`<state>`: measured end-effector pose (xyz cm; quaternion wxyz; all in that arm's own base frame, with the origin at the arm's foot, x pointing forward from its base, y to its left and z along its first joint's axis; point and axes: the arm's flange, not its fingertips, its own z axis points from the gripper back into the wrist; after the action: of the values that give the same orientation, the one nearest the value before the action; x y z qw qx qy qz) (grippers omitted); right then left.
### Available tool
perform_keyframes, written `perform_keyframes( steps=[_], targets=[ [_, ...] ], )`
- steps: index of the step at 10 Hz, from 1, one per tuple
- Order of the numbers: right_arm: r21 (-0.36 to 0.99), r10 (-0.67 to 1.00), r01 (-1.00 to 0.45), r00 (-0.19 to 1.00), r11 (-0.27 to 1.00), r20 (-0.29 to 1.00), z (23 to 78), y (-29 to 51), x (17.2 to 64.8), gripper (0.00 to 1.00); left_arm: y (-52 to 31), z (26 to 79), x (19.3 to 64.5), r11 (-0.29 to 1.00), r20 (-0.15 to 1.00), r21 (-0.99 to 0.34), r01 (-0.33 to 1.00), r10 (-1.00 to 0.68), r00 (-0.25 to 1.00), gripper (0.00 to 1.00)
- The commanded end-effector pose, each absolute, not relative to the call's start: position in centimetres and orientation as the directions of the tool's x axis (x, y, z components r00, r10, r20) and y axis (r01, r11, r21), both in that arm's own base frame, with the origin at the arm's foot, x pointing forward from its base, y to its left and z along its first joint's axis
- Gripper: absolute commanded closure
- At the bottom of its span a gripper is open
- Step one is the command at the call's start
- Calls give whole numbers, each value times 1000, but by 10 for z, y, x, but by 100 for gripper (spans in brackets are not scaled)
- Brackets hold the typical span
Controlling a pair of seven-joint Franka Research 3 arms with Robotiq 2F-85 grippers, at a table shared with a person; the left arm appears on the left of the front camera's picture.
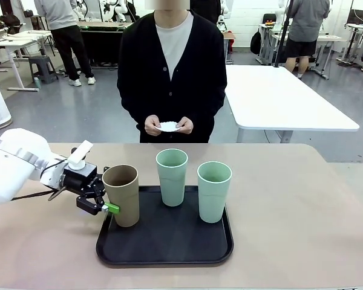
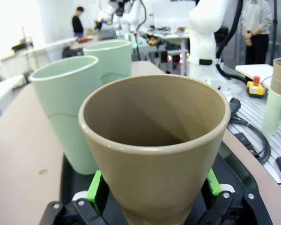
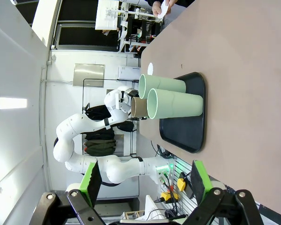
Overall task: Place coasters on the table and set cups on them.
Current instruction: Pick up one Reusable plastic cup and place it on a coaster set by the human.
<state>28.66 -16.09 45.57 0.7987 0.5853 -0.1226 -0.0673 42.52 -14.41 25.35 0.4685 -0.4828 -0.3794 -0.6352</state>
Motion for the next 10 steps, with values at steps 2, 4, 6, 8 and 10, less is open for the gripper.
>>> perform_keyframes(
  steps=[2,4,6,8,10],
  targets=[
    [955,-250,-43,961,294,120,455,-160,287,0,-161,249,431,-273,965,23,962,-245,-93,0],
    [955,-250,-43,961,294,120,455,-160,287,0,-160,249,432,-279,968,26,960,-231,-93,58],
    [955,-250,-43,961,294,120,455,-160,287,0,-154,254,430,-265,973,10,964,-220,-70,100],
    [955,-250,-43,961,294,120,455,-160,287,0,-144,272,422,-260,979,4,966,-196,-57,100],
    [955,-250,-43,961,294,120,455,-160,287,0,-122,319,410,-164,985,-25,986,-173,-4,100]
  ],
)
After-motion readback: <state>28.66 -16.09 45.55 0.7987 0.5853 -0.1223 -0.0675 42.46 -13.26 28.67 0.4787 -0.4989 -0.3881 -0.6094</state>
